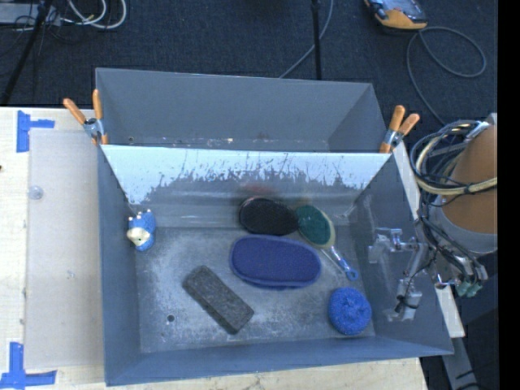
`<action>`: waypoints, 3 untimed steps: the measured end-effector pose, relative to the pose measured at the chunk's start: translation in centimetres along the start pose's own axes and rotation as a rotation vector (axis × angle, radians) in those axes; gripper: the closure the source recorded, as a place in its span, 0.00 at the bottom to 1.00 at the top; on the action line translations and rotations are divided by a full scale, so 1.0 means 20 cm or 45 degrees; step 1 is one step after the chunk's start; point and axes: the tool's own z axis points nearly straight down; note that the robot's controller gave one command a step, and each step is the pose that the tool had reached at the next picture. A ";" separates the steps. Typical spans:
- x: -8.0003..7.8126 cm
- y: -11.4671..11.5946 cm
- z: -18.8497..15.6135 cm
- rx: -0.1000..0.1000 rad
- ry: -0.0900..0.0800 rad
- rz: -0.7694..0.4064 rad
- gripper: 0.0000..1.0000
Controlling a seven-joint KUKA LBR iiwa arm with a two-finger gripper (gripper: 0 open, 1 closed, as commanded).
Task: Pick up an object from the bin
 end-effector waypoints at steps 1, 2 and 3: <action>-0.01 0.00 -0.02 0.002 -0.010 -0.006 0.00; -0.02 -0.01 0.25 0.002 -0.010 -0.216 0.00; -0.03 -0.02 0.39 0.001 -0.006 -0.294 0.00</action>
Offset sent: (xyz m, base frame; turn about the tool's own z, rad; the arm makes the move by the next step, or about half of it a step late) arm 0.0019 -0.0043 -0.0761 -0.2389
